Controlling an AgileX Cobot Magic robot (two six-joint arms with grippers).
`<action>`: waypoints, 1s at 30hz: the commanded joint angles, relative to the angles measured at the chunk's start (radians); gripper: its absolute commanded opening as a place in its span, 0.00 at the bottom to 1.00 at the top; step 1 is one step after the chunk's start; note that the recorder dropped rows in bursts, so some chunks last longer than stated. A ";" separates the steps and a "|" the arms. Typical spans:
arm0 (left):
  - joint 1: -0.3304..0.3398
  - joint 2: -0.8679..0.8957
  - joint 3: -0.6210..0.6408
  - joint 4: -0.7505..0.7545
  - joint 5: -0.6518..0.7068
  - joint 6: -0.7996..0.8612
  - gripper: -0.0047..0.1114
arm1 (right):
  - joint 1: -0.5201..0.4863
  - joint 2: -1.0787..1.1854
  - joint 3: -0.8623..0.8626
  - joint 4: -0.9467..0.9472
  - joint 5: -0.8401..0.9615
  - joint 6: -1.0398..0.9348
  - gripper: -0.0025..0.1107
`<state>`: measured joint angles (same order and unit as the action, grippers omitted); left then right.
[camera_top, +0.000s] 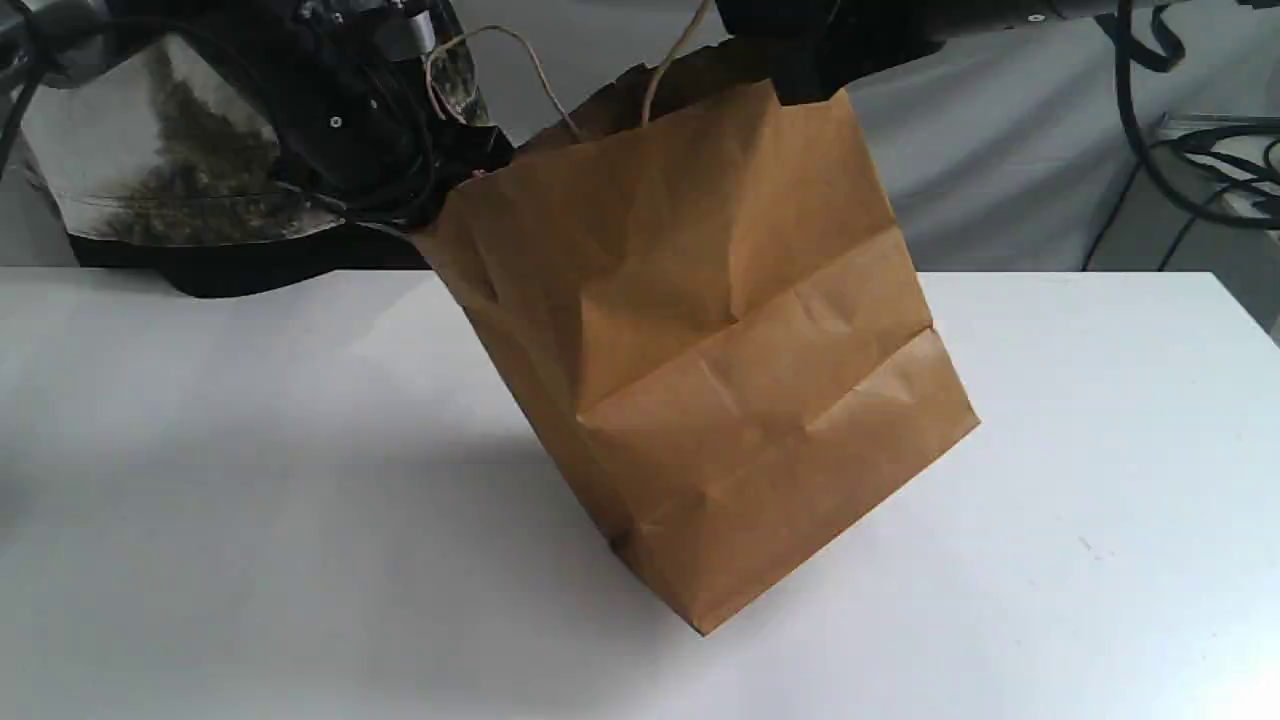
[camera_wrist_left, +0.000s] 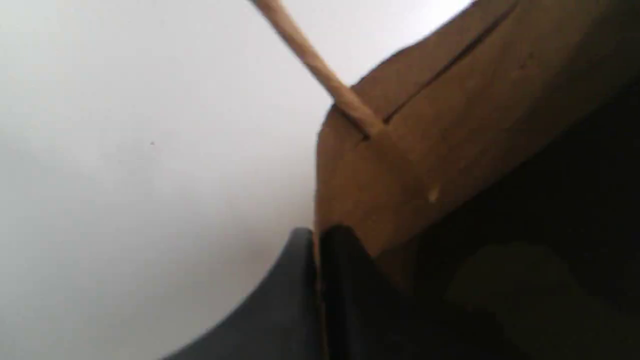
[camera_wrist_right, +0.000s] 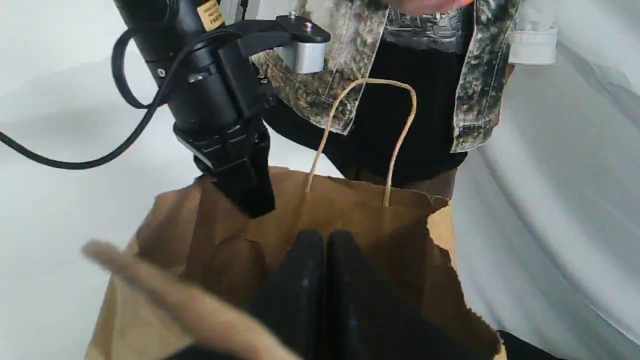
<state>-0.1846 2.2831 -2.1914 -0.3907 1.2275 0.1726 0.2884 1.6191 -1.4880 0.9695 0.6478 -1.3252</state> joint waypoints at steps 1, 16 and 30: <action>0.006 0.002 0.002 0.013 -0.006 -0.006 0.04 | 0.003 0.003 -0.009 -0.006 0.011 0.001 0.02; 0.006 -0.016 -0.001 0.069 -0.006 0.019 0.04 | 0.003 0.003 -0.009 -0.006 0.015 0.010 0.02; 0.006 -0.175 -0.001 0.110 -0.006 0.025 0.04 | 0.010 0.003 -0.007 -0.147 0.101 0.163 0.02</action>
<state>-0.1846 2.1207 -2.1914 -0.2858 1.2304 0.1930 0.2902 1.6251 -1.4948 0.8683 0.7285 -1.2024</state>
